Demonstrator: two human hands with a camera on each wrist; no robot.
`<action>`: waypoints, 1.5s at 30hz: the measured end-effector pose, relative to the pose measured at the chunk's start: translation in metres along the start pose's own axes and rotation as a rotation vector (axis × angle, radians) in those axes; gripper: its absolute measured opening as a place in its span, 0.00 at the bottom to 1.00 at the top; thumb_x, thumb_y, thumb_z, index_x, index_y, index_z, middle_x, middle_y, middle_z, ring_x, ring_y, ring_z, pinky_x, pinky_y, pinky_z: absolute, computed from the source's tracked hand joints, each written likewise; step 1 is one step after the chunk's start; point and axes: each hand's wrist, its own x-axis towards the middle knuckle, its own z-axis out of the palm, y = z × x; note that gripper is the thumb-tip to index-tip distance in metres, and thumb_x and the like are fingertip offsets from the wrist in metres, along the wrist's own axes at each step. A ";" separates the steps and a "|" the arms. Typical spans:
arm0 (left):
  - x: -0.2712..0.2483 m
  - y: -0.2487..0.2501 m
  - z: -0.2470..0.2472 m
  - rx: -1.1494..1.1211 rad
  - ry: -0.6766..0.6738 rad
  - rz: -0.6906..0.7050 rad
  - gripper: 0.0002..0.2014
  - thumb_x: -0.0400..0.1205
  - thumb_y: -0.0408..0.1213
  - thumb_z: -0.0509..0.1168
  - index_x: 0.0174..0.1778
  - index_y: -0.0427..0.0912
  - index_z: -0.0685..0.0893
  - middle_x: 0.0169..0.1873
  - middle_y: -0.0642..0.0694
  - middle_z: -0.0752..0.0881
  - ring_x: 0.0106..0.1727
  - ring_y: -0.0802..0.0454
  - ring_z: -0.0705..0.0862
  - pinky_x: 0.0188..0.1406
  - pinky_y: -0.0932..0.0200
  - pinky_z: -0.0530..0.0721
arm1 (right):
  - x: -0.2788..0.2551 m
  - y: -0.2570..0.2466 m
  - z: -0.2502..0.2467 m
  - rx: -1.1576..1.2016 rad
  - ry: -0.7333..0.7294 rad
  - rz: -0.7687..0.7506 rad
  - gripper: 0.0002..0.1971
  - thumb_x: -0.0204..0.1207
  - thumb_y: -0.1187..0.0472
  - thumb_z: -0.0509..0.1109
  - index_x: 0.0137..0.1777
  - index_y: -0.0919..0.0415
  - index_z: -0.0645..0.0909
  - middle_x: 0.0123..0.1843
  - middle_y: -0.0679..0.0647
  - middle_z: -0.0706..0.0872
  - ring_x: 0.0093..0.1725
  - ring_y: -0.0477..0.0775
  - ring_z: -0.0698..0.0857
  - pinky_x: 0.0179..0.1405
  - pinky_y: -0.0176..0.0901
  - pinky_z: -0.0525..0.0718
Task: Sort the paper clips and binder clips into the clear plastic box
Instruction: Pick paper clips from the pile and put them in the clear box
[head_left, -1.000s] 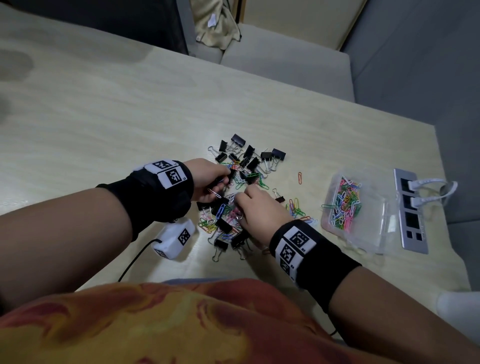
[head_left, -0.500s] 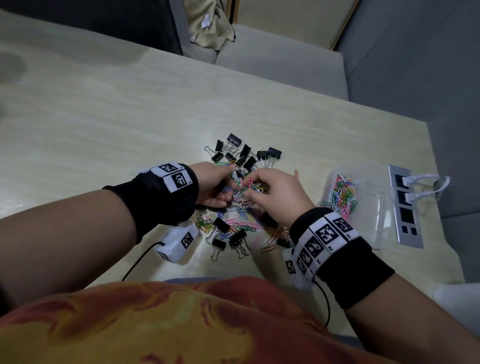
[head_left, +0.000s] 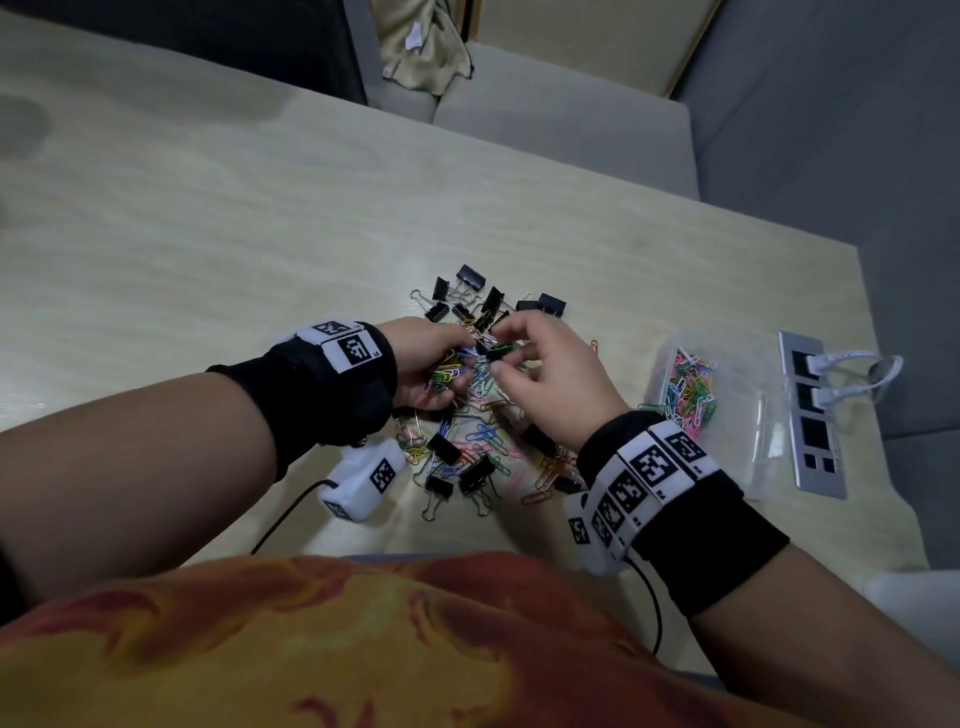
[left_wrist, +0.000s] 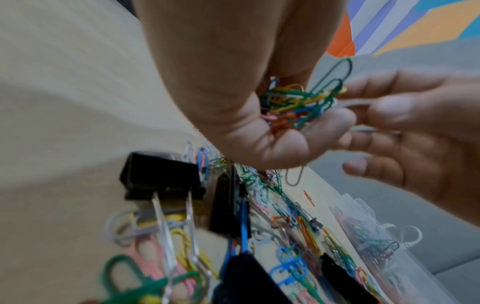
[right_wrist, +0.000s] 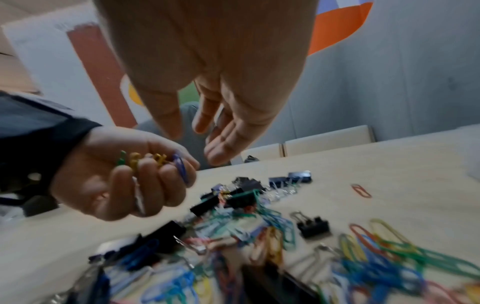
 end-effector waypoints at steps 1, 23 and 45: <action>-0.001 0.001 -0.002 0.018 0.007 -0.003 0.15 0.84 0.44 0.57 0.32 0.44 0.74 0.21 0.50 0.78 0.17 0.59 0.76 0.18 0.71 0.74 | 0.003 0.005 0.000 -0.087 -0.016 0.030 0.13 0.76 0.62 0.68 0.60 0.52 0.78 0.58 0.49 0.80 0.51 0.46 0.83 0.56 0.43 0.83; -0.011 -0.001 0.006 0.031 0.008 0.053 0.20 0.85 0.45 0.48 0.38 0.40 0.80 0.32 0.42 0.82 0.29 0.52 0.81 0.29 0.63 0.84 | -0.016 0.037 0.020 -0.450 -0.160 -0.036 0.09 0.78 0.62 0.65 0.54 0.55 0.84 0.54 0.55 0.81 0.54 0.58 0.81 0.52 0.43 0.75; 0.020 0.043 0.191 0.091 -0.195 0.155 0.23 0.86 0.54 0.52 0.49 0.36 0.79 0.35 0.40 0.80 0.36 0.46 0.83 0.42 0.51 0.86 | -0.077 0.110 -0.093 0.992 0.460 0.811 0.10 0.84 0.63 0.59 0.41 0.62 0.76 0.26 0.55 0.80 0.23 0.46 0.83 0.18 0.34 0.77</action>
